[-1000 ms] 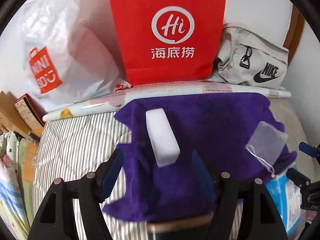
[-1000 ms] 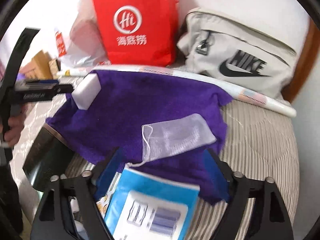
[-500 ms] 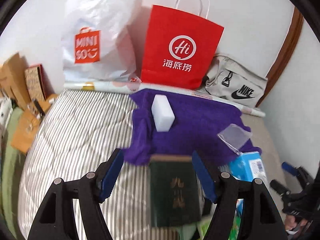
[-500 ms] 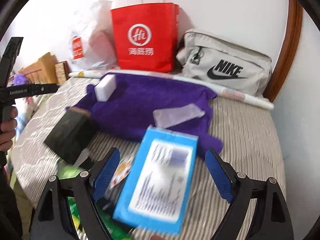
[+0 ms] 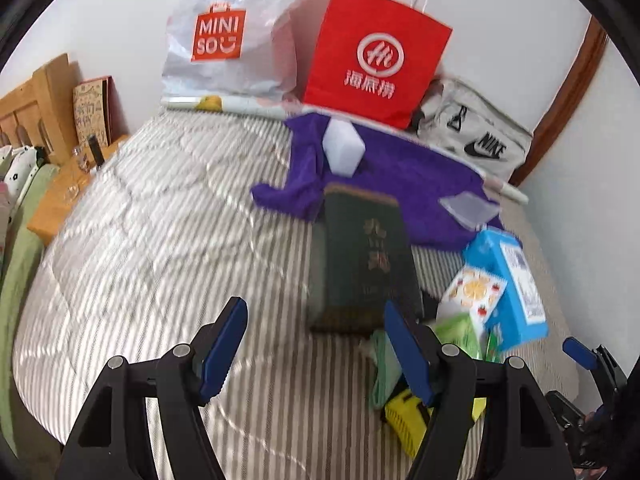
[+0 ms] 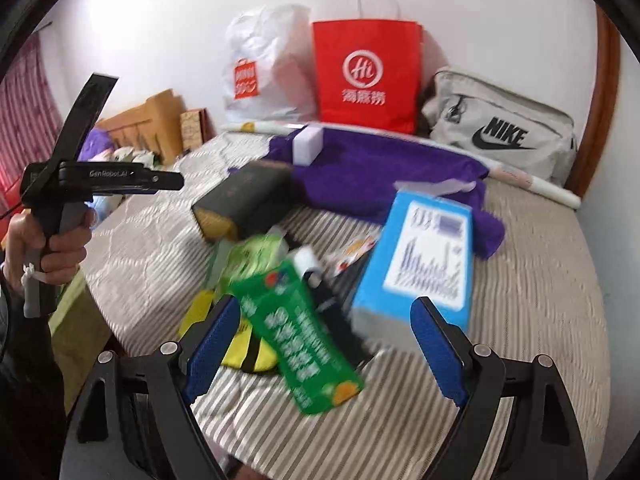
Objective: Organize soft objects
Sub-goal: 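Reach the left tool toward the green wipes pack while the right tool grasps the green sachet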
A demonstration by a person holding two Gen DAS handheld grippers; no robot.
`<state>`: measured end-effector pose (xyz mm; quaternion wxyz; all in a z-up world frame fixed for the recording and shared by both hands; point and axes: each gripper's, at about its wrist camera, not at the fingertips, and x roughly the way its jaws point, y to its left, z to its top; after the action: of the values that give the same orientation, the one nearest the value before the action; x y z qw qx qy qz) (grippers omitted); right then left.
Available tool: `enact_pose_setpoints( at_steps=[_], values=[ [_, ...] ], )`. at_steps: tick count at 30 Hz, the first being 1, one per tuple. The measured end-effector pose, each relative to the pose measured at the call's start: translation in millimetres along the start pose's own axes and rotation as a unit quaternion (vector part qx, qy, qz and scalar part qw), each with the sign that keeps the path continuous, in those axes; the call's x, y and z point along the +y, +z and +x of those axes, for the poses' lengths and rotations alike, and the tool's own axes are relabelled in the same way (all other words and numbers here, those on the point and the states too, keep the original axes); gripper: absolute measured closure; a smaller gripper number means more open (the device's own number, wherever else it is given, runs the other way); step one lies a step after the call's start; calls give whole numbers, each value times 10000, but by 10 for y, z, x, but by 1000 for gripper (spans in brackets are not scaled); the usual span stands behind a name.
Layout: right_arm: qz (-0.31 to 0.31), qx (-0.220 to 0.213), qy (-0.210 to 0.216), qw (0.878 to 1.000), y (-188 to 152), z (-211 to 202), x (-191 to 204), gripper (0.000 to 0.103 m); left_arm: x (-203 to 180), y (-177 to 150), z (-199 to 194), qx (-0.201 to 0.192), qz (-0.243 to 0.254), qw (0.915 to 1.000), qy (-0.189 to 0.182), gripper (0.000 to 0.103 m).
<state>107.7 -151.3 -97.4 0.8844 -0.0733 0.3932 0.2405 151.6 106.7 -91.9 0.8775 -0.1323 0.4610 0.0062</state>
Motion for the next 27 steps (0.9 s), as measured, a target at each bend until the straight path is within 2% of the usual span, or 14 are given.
enact_pose_setpoints(
  at_steps=[8, 11, 15, 18, 21, 24, 27],
  values=[
    [-81, 283, 177, 9994, -230, 320, 95, 18, -101, -334, 113, 252, 209, 9995, 47, 34],
    [-223, 363, 33, 9991, -242, 449, 138, 19, -117, -391, 159, 318, 277, 9991, 29, 34],
    [-335, 388, 31, 9987, -247, 572, 179, 31, -146, -423, 166, 302, 406, 9986, 135, 34],
    [-450, 429, 22, 9981, -265, 617, 225, 54, -161, -438, 145, 264, 468, 9984, 166, 34],
    [-567, 371, 76, 9977, -271, 554, 255, 67, -170, -446, 122, 211, 557, 9978, 277, 34],
    [-681, 266, -43, 9973, -264, 464, 276, 68, -168, -452, 116, 195, 602, 9972, 408, 34],
    [-679, 218, -70, 9974, -248, 392, 255, 69, -153, -457, 114, 200, 574, 9977, 314, 34]
  ],
)
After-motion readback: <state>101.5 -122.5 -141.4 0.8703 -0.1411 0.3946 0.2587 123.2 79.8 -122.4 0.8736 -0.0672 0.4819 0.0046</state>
